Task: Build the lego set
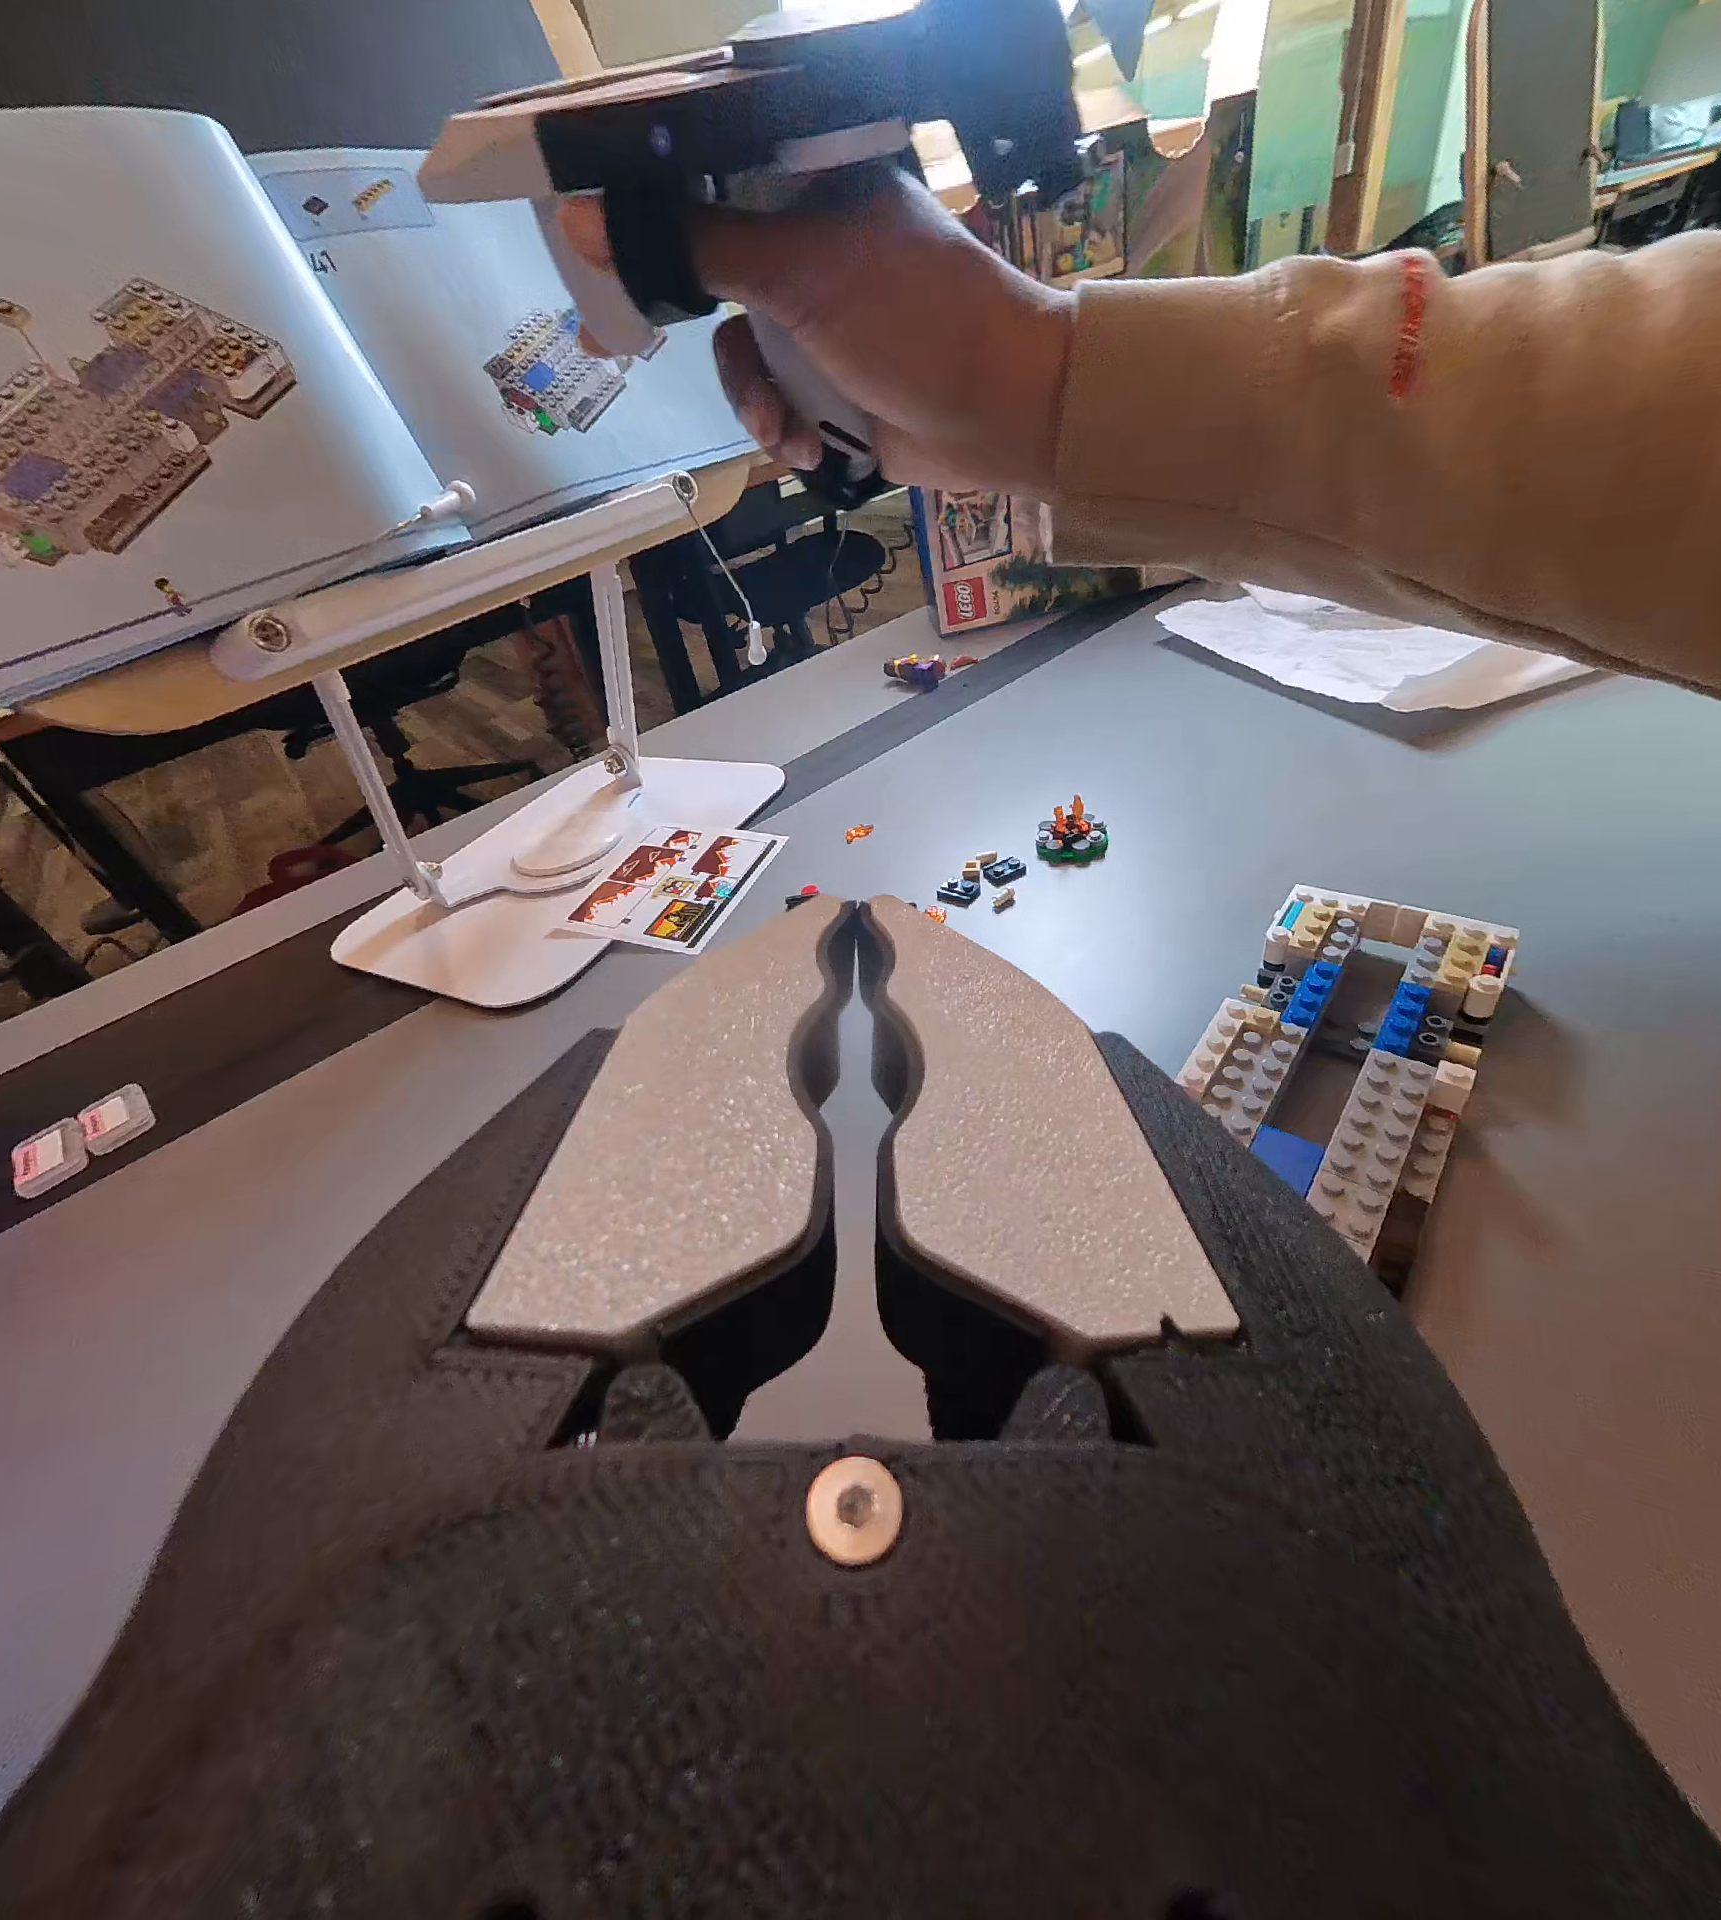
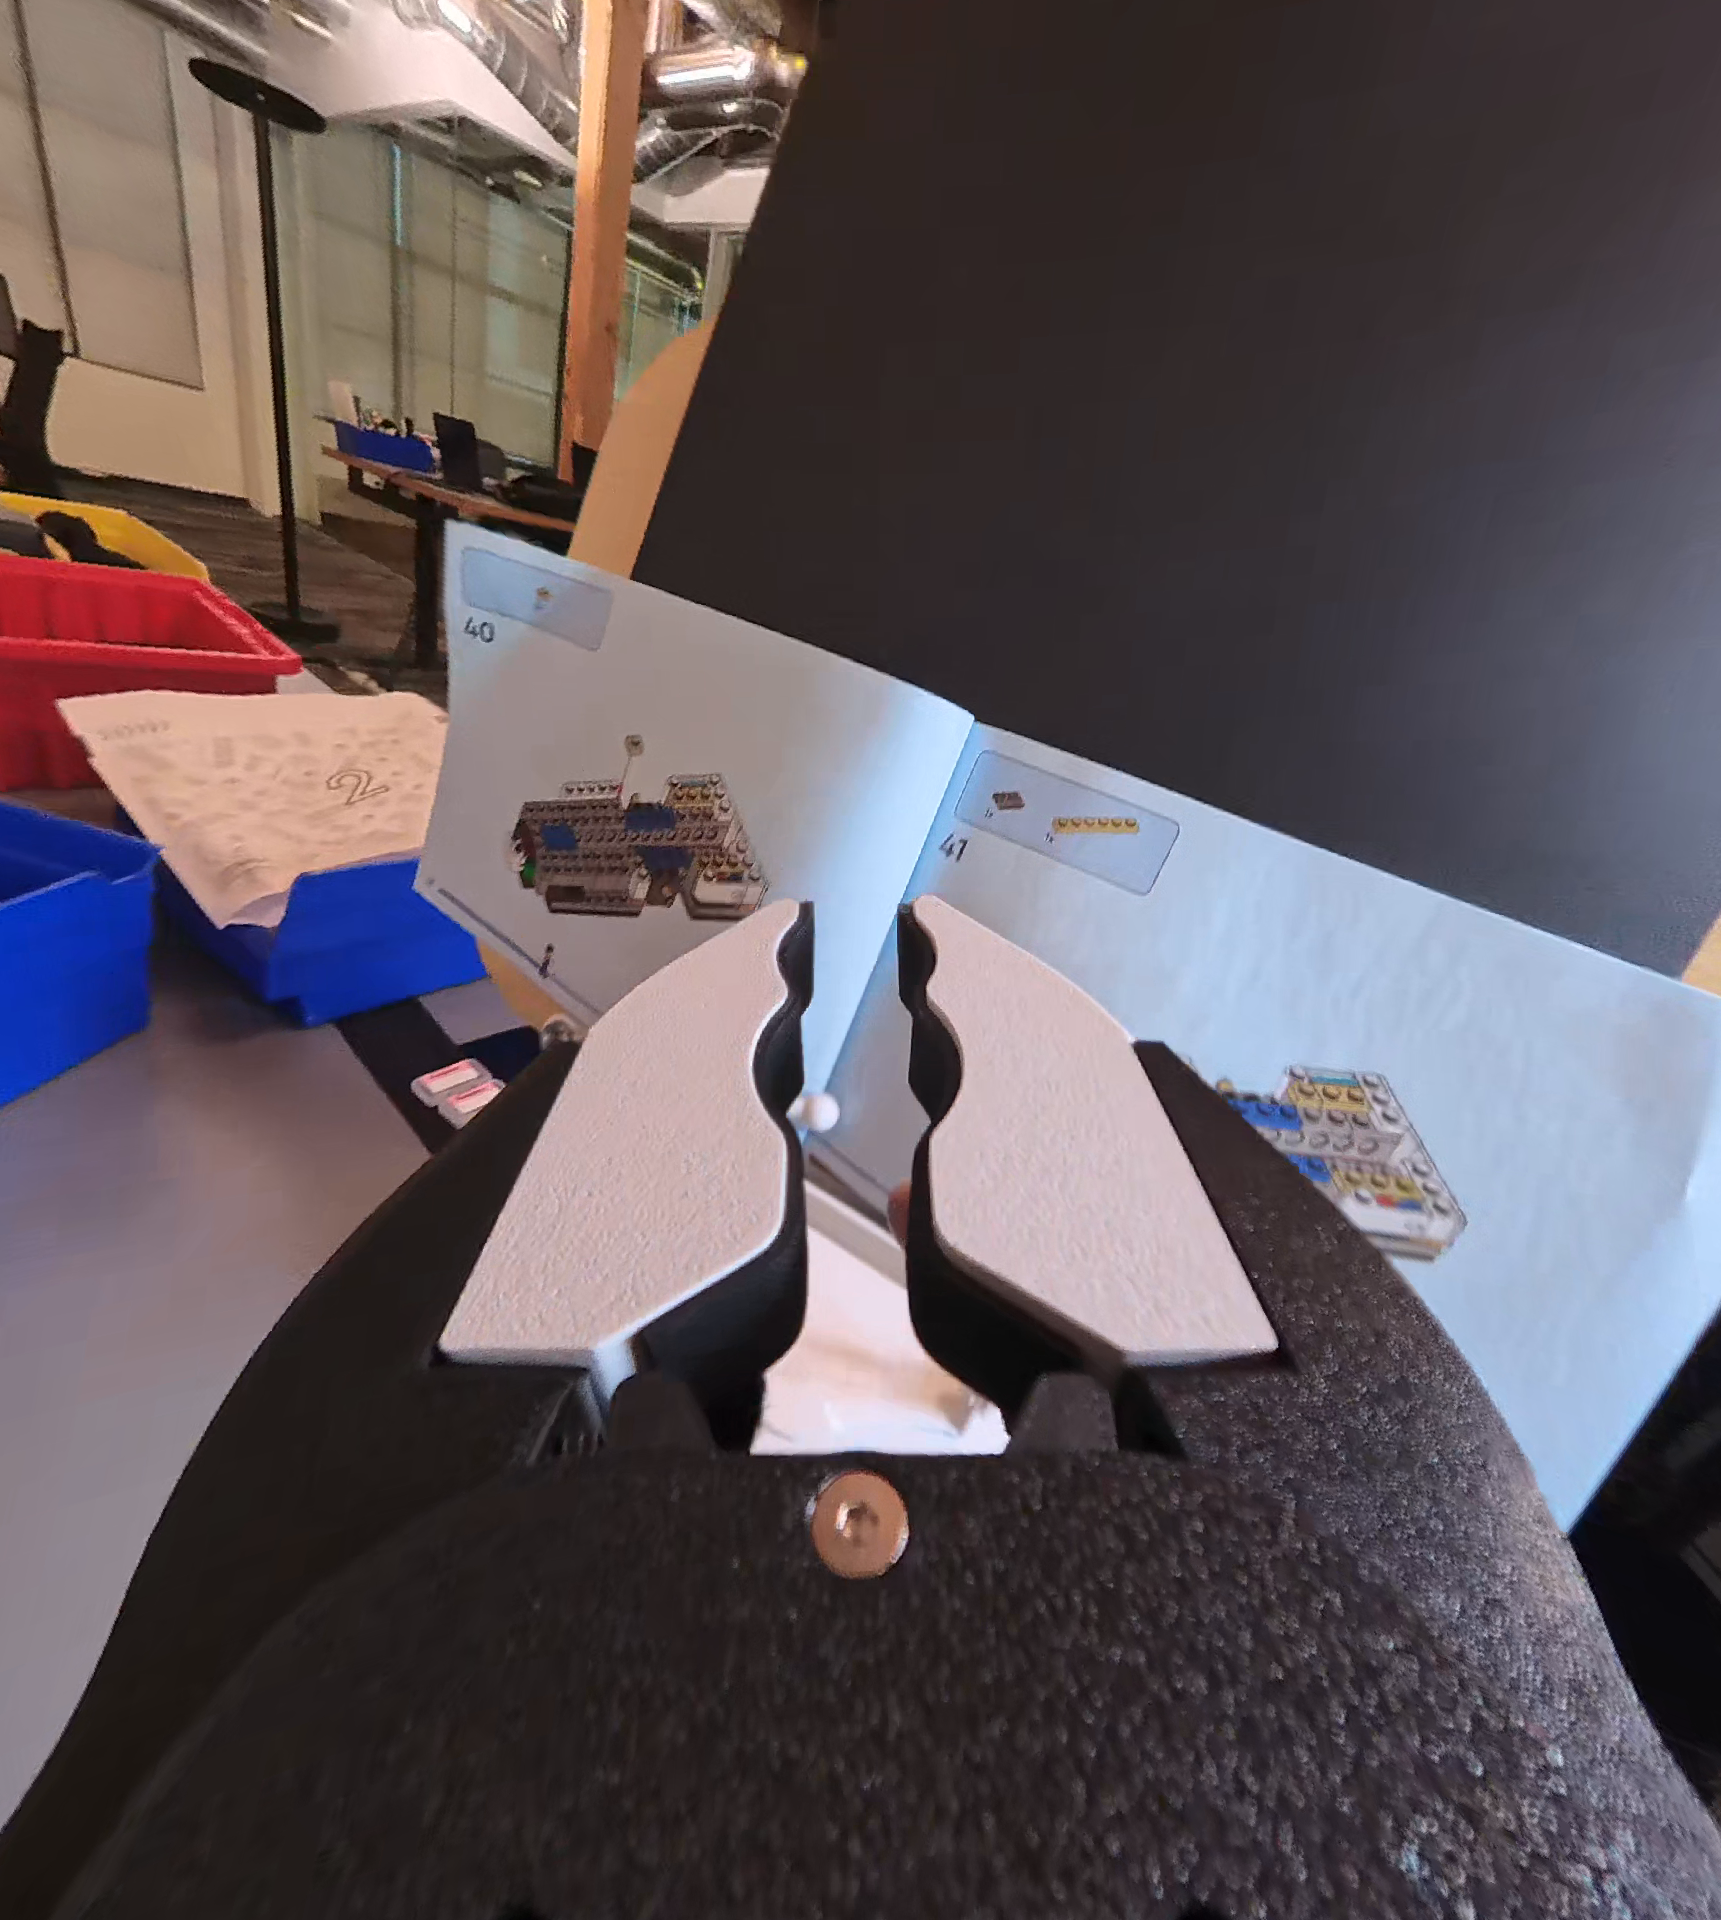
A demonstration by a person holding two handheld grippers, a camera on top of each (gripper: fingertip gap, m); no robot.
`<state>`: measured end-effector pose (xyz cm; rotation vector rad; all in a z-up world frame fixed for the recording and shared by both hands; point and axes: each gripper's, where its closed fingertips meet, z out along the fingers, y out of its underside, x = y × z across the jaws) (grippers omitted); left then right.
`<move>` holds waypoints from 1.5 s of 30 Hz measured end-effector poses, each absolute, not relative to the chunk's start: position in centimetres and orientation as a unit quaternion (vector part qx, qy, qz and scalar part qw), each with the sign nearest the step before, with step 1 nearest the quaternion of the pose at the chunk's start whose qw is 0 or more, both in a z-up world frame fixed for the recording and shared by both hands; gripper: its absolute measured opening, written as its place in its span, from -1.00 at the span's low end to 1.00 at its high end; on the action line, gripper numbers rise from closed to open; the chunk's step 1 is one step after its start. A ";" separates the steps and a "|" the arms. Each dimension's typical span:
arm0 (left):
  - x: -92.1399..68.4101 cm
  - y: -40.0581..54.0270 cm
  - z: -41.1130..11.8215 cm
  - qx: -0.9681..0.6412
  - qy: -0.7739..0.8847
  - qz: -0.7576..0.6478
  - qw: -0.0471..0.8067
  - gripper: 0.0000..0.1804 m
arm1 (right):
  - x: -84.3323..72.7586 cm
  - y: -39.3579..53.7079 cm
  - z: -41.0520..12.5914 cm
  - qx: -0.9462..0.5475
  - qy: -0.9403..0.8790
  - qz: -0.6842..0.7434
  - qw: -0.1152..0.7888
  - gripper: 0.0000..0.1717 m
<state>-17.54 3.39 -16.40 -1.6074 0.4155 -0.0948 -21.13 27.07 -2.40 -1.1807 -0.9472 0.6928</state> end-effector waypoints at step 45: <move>-17.0 3.9 -18.4 -0.732 0.207 -0.059 0.646 -1.00 | -19.5 30.1 -2.1 -0.544 -0.410 0.277 0.678 -0.97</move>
